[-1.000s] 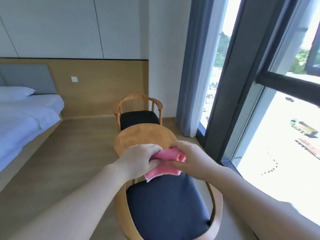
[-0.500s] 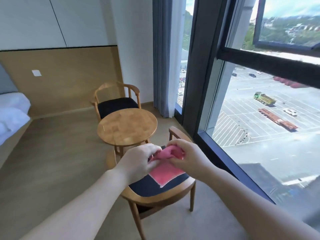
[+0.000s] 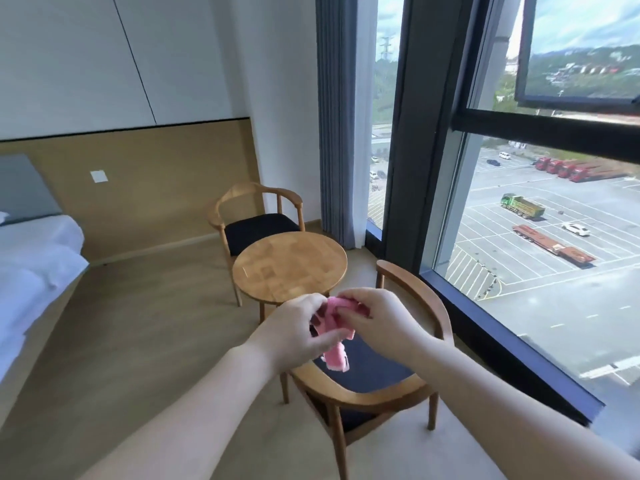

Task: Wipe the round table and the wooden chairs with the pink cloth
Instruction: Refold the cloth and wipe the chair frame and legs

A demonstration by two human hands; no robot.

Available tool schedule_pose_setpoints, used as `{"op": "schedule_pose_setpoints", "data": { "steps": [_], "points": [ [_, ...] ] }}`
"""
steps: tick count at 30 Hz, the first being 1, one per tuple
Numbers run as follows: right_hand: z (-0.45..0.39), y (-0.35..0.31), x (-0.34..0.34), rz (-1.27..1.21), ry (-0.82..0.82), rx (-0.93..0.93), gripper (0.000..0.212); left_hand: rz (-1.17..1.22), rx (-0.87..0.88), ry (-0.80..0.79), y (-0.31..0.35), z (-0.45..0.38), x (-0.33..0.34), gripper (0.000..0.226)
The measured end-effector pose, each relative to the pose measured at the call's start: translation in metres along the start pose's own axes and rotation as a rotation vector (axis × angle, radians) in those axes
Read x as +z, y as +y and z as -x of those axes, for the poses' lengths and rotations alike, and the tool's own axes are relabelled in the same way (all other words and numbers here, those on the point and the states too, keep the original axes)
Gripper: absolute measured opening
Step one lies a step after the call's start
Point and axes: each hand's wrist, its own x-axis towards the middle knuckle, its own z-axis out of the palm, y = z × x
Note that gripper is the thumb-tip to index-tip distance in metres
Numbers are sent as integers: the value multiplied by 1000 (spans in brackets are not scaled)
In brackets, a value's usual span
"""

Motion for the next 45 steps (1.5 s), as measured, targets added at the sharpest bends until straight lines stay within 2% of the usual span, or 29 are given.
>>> {"op": "schedule_pose_setpoints", "data": {
  "steps": [3, 9, 13, 20, 25, 30, 35, 38, 41, 45],
  "points": [
    [-16, -33, 60, 29, -27, -27, 19, 7, -74, 32, -44, 34, -38, 22],
    [-47, -59, 141, 232, -80, -37, 16, -117, -150, -49, -131, 66, -102, 2],
    [-69, -41, 161, 311, -138, 45, 11, -96, -127, -101, -169, 51, -95, 4],
    [-127, 15, 176, 269, -226, 140, 10, -174, -114, -234, -218, 2, -82, 13],
    [-168, 31, 190, 211, -221, 136, 14, -231, -131, -217, -252, -31, -94, 12],
    [-195, 35, 196, 154, -300, 159, 22, -205, -106, -231, -279, -48, -105, 12],
    [-217, 33, 228, 95, -204, 179, 23, -184, 21, -219, -316, -64, -118, 9],
    [-225, 33, 255, 80, -115, 261, 20, -142, 82, -257, -351, -74, -124, 14],
    [-230, 38, 290, 42, 8, 388, 20, -95, 144, -343, -395, -86, -122, 23],
    [-227, 43, 353, 66, 175, 565, 32, -68, 254, -517, -455, -105, -106, 15]
  ]
}}
